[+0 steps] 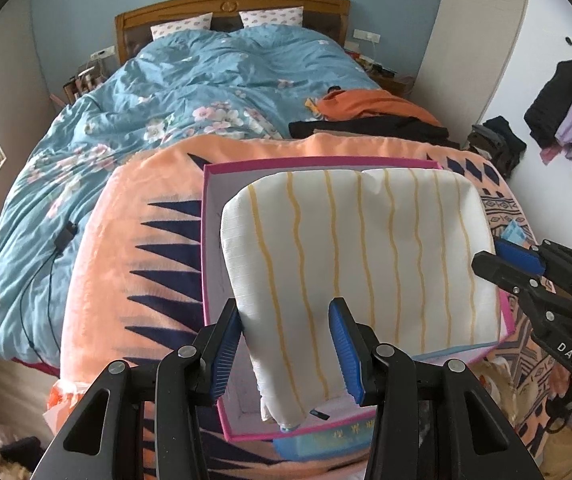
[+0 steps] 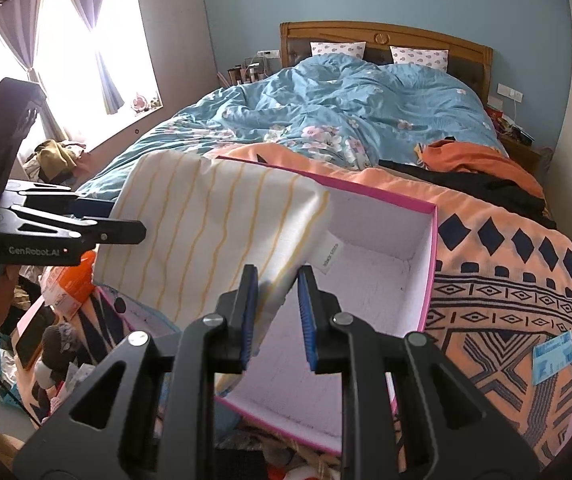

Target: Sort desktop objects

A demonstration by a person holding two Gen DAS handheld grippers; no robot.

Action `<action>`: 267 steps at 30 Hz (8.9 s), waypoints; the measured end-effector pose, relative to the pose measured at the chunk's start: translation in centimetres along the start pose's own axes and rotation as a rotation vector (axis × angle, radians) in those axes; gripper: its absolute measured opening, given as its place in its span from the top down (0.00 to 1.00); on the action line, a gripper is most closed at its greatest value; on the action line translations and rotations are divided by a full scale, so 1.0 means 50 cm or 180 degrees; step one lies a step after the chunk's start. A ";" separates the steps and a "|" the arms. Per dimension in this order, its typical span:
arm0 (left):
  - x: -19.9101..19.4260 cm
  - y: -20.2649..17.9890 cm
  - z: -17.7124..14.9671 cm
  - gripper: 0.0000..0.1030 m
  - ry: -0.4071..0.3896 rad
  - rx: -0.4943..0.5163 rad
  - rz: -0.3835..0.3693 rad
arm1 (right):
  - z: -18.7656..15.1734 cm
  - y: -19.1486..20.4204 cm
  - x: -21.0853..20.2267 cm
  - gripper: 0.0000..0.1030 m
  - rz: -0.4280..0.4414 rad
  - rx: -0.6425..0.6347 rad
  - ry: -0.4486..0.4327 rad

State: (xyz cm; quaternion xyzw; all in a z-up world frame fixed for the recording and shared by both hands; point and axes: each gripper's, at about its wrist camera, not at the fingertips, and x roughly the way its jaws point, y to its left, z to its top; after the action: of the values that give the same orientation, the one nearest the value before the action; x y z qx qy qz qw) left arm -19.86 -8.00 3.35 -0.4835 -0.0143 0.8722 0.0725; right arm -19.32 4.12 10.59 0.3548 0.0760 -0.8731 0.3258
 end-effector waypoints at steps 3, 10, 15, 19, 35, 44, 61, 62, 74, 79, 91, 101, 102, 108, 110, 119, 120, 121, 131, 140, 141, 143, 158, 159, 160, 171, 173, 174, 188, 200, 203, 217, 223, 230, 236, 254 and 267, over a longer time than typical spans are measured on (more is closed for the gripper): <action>0.017 0.003 0.007 0.57 0.0036 -0.0012 0.0023 | 0.005 -0.007 0.015 0.78 -0.0005 0.0005 0.0034; 0.057 0.011 0.022 0.57 0.0136 -0.0047 0.0068 | 0.011 -0.017 0.054 0.78 -0.0038 0.0001 0.0142; 0.086 0.011 0.026 0.57 0.0220 -0.0032 0.0143 | 0.012 -0.024 0.081 0.78 -0.0048 0.0005 0.0227; 0.104 0.012 0.030 0.57 0.0272 -0.0024 0.0171 | 0.014 -0.027 0.100 0.78 -0.0073 0.0001 0.0290; 0.165 0.003 0.039 0.57 0.0440 0.0063 0.0404 | 0.017 -0.038 0.172 0.78 -0.0201 -0.0054 0.0572; 0.182 -0.009 0.046 0.57 0.0474 0.0165 0.0589 | 0.019 -0.045 0.203 0.78 -0.0282 -0.0061 0.0739; 0.208 -0.024 0.046 0.52 0.0352 0.0278 0.0926 | 0.017 -0.054 0.271 0.78 -0.0494 -0.0055 0.1145; 0.207 -0.023 0.046 0.52 0.0343 0.0264 0.0930 | 0.018 -0.055 0.274 0.78 -0.0503 -0.0049 0.1161; 0.192 -0.013 0.041 0.51 0.0196 0.0134 0.0801 | 0.024 -0.040 0.301 0.78 -0.0573 -0.0071 0.1297; 0.186 -0.011 0.035 0.51 0.0224 0.0154 0.0690 | 0.020 -0.041 0.264 0.78 -0.0474 0.0009 0.1049; 0.138 -0.036 -0.027 0.51 0.0129 0.0195 0.0360 | -0.020 -0.020 0.134 0.73 -0.0104 -0.0092 0.0692; -0.037 -0.032 -0.116 0.44 -0.0551 0.0337 -0.0051 | -0.090 0.058 -0.013 0.62 0.0530 -0.0278 0.0335; -0.049 -0.031 -0.130 0.44 -0.0583 0.0358 -0.0081 | -0.099 0.065 -0.017 0.62 0.0559 -0.0304 0.0345; -0.068 -0.007 -0.193 0.43 -0.0594 0.0375 -0.0120 | -0.154 0.083 -0.032 0.61 0.0691 -0.0279 0.0421; -0.065 0.000 -0.214 0.43 -0.0539 0.0326 -0.0136 | -0.168 0.083 -0.037 0.61 0.0706 -0.0257 0.0437; -0.079 -0.005 -0.304 0.43 -0.0403 0.0266 -0.0318 | -0.247 0.059 -0.055 0.55 0.0551 -0.0096 0.0628; -0.081 -0.012 -0.314 0.43 -0.0384 0.0279 -0.0368 | -0.258 0.054 -0.055 0.55 0.0533 -0.0074 0.0672; -0.083 -0.016 -0.323 0.43 -0.0369 0.0282 -0.0394 | -0.264 0.049 -0.055 0.54 0.0515 -0.0058 0.0698; -0.076 -0.082 -0.394 0.43 -0.0174 0.0437 -0.0560 | -0.303 0.031 -0.053 0.47 0.0400 -0.0031 0.0858; -0.073 -0.111 -0.424 0.43 -0.0116 0.0530 -0.0606 | -0.309 0.052 -0.031 0.45 0.0490 -0.0186 0.1008; -0.073 -0.112 -0.425 0.43 -0.0116 0.0531 -0.0613 | -0.309 0.055 -0.035 0.49 0.0507 -0.0228 0.0998; -0.074 -0.111 -0.424 0.43 -0.0115 0.0512 -0.0621 | -0.311 0.060 -0.040 0.65 0.0515 -0.0291 0.0989; -0.062 -0.133 -0.415 0.43 -0.0091 0.0638 -0.0620 | -0.278 0.068 -0.121 0.93 0.0586 -0.0355 0.0468; -0.059 -0.137 -0.413 0.43 -0.0084 0.0672 -0.0609 | -0.277 0.072 -0.120 0.93 0.0602 -0.0370 0.0462; -0.056 -0.142 -0.409 0.43 -0.0076 0.0707 -0.0596 | -0.275 0.073 -0.121 0.93 0.0611 -0.0372 0.0451; -0.034 -0.188 -0.389 0.42 0.0015 0.1063 -0.0682 | -0.296 0.075 -0.088 0.86 0.0731 -0.0332 0.0647; -0.035 -0.187 -0.391 0.42 0.0012 0.1070 -0.0681 | -0.301 0.071 -0.073 0.76 0.0760 -0.0287 0.0731; -0.036 -0.186 -0.391 0.42 0.0011 0.1064 -0.0689 | -0.305 0.070 -0.064 0.68 0.0744 -0.0274 0.0769; -0.038 -0.184 -0.392 0.42 -0.0008 0.1017 -0.0709 | -0.308 0.094 -0.035 0.57 0.0803 -0.0440 0.0905; -0.046 -0.166 -0.385 0.42 -0.0075 0.0857 -0.0770 | -0.265 0.091 -0.144 0.97 0.0569 -0.0542 0.0226; -0.048 -0.164 -0.386 0.42 -0.0084 0.0849 -0.0790 | -0.256 0.088 -0.152 0.97 0.0655 -0.0495 0.0186; -0.053 -0.146 -0.373 0.42 -0.0126 0.0769 -0.0844 | -0.230 0.059 -0.207 0.97 0.0649 -0.0204 -0.0184; -0.048 -0.128 -0.380 0.42 -0.0030 0.0668 -0.0915 | -0.230 -0.011 -0.208 0.97 0.0529 0.0183 -0.0265; -0.038 -0.162 -0.381 0.42 0.0120 0.0744 -0.1102 | -0.272 -0.058 -0.185 0.97 0.0434 0.0434 -0.0096; -0.014 -0.186 -0.367 0.41 0.0286 0.0730 -0.1233 | -0.303 -0.084 -0.177 0.97 0.0421 0.0584 -0.0019; 0.011 -0.165 -0.342 0.61 0.0326 0.0289 -0.1258 | -0.349 -0.081 -0.144 0.94 0.0393 0.0551 0.0229; -0.038 -0.176 -0.341 0.86 0.0019 0.0395 -0.1204 | -0.332 -0.043 -0.176 0.95 0.0273 0.0279 0.0066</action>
State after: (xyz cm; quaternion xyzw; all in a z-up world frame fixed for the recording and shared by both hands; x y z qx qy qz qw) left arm -3.47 -0.34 -3.30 -0.4693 -0.0509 0.8409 0.2648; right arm -6.48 16.35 4.06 0.3807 0.0258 -0.8570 0.3463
